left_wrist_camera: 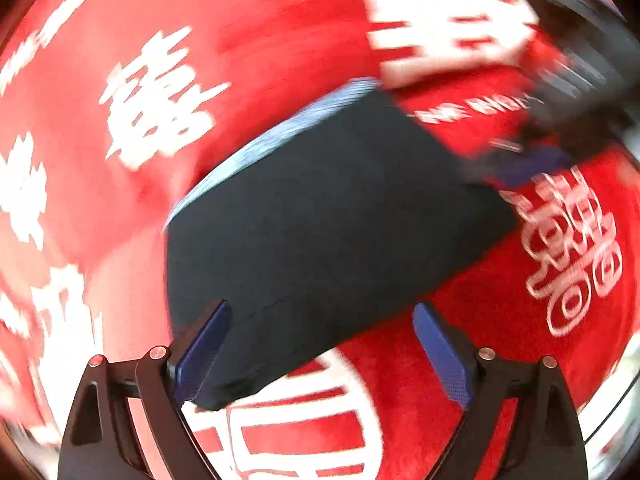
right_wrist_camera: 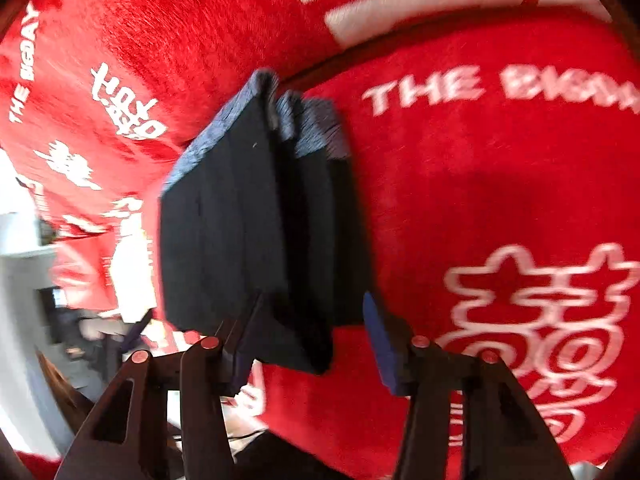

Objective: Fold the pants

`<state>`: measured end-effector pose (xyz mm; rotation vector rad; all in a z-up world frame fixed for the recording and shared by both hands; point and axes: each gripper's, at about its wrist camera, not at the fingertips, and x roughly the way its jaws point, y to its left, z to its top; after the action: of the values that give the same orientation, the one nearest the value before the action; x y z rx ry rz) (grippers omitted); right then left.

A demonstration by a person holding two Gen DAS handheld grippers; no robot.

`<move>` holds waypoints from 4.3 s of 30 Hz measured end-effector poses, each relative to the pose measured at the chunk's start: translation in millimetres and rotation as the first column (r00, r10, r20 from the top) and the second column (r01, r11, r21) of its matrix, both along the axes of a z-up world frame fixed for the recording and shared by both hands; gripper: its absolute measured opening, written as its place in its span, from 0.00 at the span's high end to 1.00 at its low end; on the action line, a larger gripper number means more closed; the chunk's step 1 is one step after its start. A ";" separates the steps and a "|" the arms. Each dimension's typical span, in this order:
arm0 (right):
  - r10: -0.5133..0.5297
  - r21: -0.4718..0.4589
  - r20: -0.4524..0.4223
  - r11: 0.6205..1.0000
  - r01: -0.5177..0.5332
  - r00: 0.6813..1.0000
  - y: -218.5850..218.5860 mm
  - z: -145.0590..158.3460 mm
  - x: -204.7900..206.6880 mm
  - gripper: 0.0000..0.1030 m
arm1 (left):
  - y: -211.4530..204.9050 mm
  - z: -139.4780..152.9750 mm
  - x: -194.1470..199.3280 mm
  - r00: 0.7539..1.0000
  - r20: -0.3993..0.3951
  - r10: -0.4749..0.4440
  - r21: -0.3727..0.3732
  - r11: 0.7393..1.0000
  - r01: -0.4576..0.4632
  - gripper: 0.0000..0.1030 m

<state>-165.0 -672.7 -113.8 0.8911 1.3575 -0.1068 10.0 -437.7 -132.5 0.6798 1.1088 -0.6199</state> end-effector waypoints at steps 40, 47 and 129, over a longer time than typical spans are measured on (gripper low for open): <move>0.299 -0.352 -0.120 0.879 -0.322 0.947 112.6 -8.9 59.0 0.38 | 91.2 -83.0 129.5 0.849 -0.265 0.457 0.057 0.886 -0.460 0.00; 0.251 -0.339 -0.133 0.897 -0.282 0.959 117.1 -14.2 47.0 0.28 | 98.8 -97.6 140.6 0.832 -0.248 0.496 0.083 0.867 -0.492 0.00; 0.009 0.337 0.088 0.941 -0.038 0.996 59.3 -54.8 -86.6 0.53 | 187.1 -118.6 120.9 0.796 -0.562 0.225 -0.149 0.919 -0.365 0.27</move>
<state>-251.7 -613.4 -168.6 1.1528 1.3273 0.1883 130.9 -250.6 -251.1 0.0892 1.5893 -0.6796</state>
